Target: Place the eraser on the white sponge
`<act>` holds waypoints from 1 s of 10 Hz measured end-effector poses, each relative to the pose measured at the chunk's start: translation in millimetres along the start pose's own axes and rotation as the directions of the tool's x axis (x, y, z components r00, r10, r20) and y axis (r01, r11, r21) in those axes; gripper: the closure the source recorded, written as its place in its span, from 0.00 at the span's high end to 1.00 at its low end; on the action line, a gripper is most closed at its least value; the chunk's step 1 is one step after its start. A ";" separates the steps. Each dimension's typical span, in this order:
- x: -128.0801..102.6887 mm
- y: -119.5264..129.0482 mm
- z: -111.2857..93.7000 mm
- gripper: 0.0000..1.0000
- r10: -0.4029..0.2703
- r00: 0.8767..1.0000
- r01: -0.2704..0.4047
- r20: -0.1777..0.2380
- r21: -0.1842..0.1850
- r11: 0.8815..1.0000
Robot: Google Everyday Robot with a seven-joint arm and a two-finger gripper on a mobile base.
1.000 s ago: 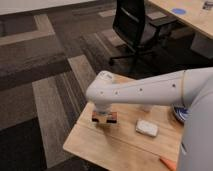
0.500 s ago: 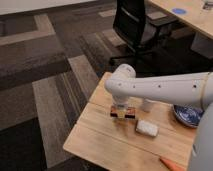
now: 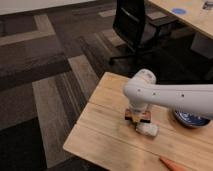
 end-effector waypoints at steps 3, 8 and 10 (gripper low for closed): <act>27.4 22.7 10.6 0.00 0.045 0.999 -0.046 -0.020 -0.038 0.998; 31.6 25.9 23.2 0.00 0.082 0.997 -0.081 0.002 -0.042 0.996; 39.3 24.1 22.0 0.00 0.095 0.996 -0.095 0.000 -0.031 0.995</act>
